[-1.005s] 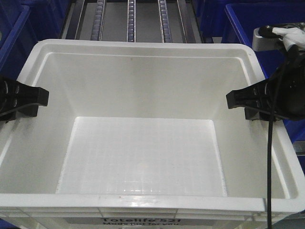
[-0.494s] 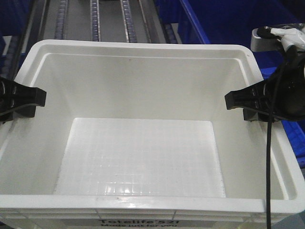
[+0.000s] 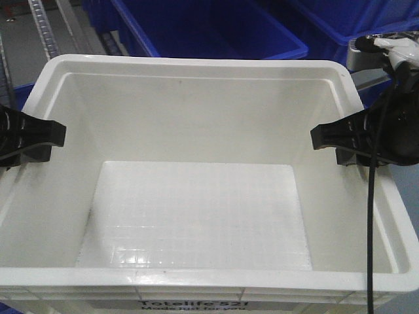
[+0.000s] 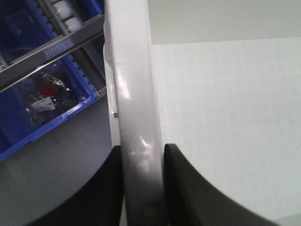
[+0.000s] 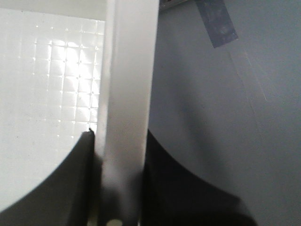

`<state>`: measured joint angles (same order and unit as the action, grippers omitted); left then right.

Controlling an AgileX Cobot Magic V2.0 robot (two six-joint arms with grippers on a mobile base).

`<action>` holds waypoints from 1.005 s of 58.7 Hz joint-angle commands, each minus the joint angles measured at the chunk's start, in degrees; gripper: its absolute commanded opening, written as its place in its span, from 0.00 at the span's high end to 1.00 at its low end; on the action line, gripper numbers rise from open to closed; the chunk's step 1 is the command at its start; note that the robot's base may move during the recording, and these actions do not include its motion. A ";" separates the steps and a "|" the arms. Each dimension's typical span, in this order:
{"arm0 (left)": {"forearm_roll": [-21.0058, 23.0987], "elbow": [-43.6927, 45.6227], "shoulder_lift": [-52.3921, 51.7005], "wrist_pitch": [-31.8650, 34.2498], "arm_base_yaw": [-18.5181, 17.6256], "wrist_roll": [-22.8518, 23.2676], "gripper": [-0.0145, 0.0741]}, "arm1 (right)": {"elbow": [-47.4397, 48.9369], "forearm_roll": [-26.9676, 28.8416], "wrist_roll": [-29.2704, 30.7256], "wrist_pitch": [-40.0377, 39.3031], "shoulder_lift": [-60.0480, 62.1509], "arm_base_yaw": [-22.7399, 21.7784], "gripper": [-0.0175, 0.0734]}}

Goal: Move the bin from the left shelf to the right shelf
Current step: 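Hold the crate with both grippers while the base turns away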

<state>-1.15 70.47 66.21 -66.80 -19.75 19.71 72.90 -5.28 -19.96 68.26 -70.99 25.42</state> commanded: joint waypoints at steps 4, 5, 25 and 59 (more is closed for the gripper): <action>-1.05 2.11 -1.71 5.04 -0.38 -1.03 0.84 | 2.29 -1.87 1.26 -3.86 1.99 -0.13 0.79; -1.05 2.11 -1.71 5.04 -0.38 -1.03 0.84 | 2.29 -1.87 1.26 -3.86 1.99 -0.13 0.79; -1.05 2.11 -1.71 5.04 -0.38 -1.03 0.84 | 2.29 -1.87 1.26 -3.86 1.99 -0.13 0.79; -1.05 2.11 -1.71 5.04 -0.38 -1.03 0.84 | 2.29 -1.87 1.26 -3.86 1.99 -0.13 0.79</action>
<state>-1.07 70.47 66.21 -66.79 -19.75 19.71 72.90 -5.35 -19.96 68.32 -70.99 25.42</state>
